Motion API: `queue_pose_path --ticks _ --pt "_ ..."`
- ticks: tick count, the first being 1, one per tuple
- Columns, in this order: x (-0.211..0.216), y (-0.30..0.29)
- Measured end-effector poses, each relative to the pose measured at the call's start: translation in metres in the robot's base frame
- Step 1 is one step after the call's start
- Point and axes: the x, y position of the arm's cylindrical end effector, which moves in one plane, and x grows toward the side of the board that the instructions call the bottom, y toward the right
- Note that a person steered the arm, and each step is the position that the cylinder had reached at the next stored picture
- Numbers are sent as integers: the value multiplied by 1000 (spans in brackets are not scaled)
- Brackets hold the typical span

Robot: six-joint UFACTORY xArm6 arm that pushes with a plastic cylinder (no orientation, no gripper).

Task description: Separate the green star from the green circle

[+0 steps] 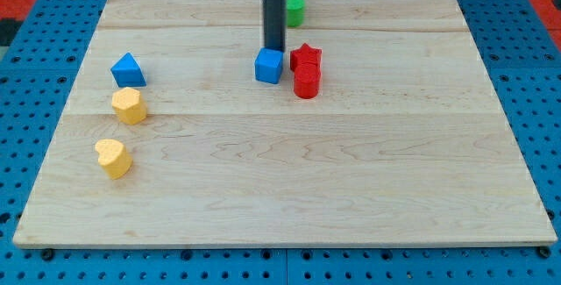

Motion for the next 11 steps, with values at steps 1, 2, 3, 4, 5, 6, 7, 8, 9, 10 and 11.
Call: queue_pose_path --ticks 1,2,3,4,5,6,7,8,9,10,11 --pt "-26 -32" --pt "-73 -51" --pt "-111 -58" --pt "-131 -34" --pt "-132 -4" --pt "-132 41" --pt "-129 68" --pt "-108 84" --pt "-76 107" --pt "-60 147" --pt "-74 203"
